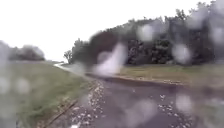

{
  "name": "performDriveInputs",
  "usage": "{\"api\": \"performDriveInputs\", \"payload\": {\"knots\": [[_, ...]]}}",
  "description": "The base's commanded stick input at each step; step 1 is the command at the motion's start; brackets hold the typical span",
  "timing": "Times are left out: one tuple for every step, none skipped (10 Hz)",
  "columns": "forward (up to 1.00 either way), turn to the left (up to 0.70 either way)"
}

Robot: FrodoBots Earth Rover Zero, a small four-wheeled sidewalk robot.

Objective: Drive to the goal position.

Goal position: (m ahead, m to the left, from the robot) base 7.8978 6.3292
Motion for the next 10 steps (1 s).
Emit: {"api": "performDriveInputs", "payload": {"knots": [[0.85,0.0],[0.85,0.0],[0.85,0.0],[0.85,0.0],[0.85,0.0],[0.85,0.0],[0.85,0.0],[0.85,0.0],[0.85,0.0],[0.85,0.0]]}}
